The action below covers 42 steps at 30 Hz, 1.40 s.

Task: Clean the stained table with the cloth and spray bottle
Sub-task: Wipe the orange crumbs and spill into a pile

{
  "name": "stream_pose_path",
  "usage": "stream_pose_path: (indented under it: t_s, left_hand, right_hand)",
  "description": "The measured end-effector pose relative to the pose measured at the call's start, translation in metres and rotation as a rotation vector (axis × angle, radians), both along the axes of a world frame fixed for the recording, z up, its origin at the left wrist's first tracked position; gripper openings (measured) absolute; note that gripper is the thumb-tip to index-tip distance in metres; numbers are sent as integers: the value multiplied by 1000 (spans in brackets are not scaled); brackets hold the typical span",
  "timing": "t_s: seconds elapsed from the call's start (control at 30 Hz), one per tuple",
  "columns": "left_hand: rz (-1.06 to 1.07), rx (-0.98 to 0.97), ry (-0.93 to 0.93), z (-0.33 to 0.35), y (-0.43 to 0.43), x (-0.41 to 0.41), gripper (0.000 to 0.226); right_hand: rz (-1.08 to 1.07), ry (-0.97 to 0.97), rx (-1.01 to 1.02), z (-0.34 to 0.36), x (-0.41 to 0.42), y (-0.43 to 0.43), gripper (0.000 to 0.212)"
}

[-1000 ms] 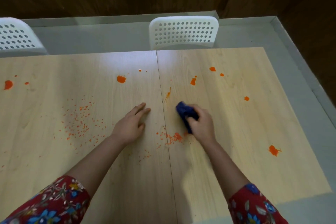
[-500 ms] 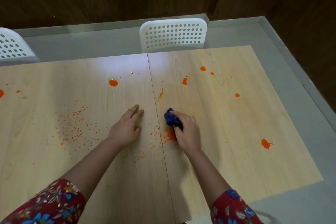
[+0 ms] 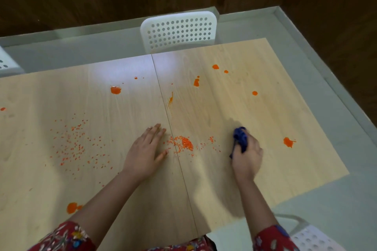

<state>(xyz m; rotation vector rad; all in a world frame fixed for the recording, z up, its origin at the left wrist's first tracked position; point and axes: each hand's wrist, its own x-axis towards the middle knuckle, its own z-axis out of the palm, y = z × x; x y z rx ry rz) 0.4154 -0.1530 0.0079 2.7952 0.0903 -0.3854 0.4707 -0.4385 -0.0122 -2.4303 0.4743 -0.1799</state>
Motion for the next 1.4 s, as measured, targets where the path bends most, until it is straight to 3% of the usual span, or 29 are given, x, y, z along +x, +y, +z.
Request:
stream_pose_path:
  t_s: [0.17,0.3,0.4,0.6,0.7,0.8,0.9,1.0,1.17,1.23,1.3,1.4]
  left_hand:
    - [35,40,17,5,21,-11,70]
    - [91,34,33,8,47,-24,71]
    - [142,46,39,10,64,-36,72]
    - [180,94,40,7,85,-40,66]
    - [170,100,52,7,89,-42,63]
    - [184,87,43,9,88,-39,61]
    - [187,90,38,9,88,-39,60]
    - [188,86,48,10,89,-38,60]
    - [191,66,35,12,91,-36,58]
    - [188,59,29,14,93,-37,58]
    - [176,45,32,14,97,-37,57]
    - [160,41,43,14,98,-37,57]
  right_hand:
    - [260,-37,171,8,-13,85,42]
    - [-16,-58,245,8,16,61,39]
    - [-31,38,91,4,22,53,40]
    - [255,6,52,6,-7,131,45]
    - [421,-13,182,6,-14,157,43]
    - [280,-39,326,11,8,150,42]
    - [190,57,198,15,36,141,41]
    - [410,95,72,16,43,158,44]
    - [787,106,95,11,12,198,44]
    - [750,71,210,14,7,199,41]
    - [563,6,310,20,15,198,40]
    - [433,62,250,26,45,200,38]
